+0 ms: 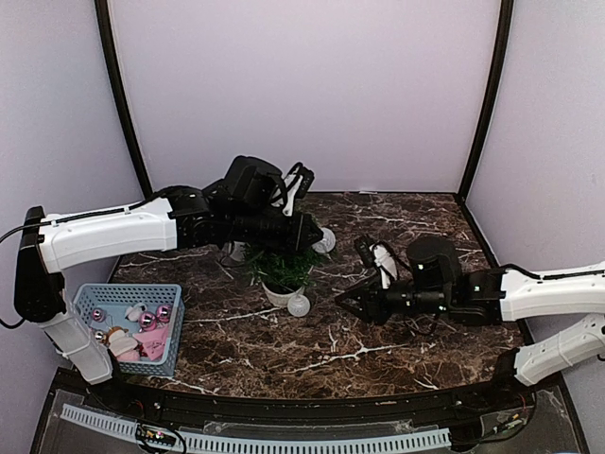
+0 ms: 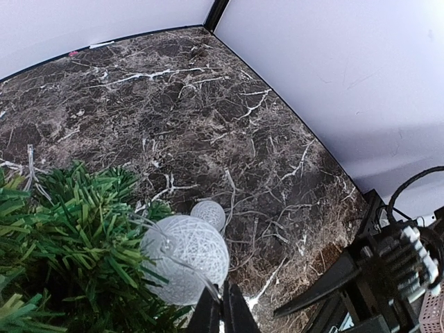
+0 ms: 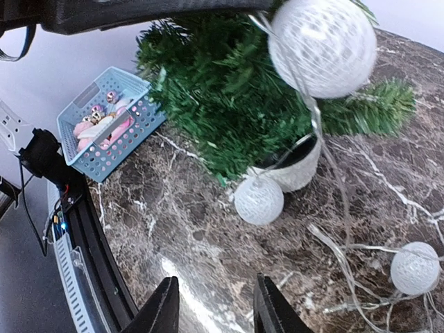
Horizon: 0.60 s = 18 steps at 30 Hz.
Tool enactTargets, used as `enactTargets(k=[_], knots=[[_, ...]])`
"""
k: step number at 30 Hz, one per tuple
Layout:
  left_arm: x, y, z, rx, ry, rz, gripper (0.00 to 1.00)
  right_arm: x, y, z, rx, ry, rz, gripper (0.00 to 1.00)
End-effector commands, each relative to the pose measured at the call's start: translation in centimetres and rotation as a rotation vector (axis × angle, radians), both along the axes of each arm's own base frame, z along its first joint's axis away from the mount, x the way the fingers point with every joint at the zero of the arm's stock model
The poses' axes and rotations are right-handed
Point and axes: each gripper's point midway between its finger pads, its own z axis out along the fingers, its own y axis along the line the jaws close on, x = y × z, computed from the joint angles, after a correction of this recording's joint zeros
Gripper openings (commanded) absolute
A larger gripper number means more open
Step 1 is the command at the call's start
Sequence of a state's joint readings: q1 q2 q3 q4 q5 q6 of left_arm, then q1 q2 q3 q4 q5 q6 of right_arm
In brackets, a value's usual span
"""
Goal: Decorate the small christmas tree
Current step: Adjust the side of the string light at the center of the board.
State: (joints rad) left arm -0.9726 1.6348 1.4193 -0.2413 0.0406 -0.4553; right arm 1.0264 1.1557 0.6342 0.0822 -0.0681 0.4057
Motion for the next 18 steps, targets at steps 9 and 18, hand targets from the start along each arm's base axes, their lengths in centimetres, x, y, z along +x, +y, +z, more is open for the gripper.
enactTargets(k=[9, 18], knots=[[-0.1, -0.1, 1.7, -0.026, -0.021, -0.012, 0.0, 4.4, 3.3, 0.9, -0.12, -0.349, -0.091, 0.35], [-0.1, -0.3, 1.6, -0.028, -0.016, -0.017, 0.0, 6.2, 3.6, -1.6, -0.242, -0.438, -0.118, 0.36]])
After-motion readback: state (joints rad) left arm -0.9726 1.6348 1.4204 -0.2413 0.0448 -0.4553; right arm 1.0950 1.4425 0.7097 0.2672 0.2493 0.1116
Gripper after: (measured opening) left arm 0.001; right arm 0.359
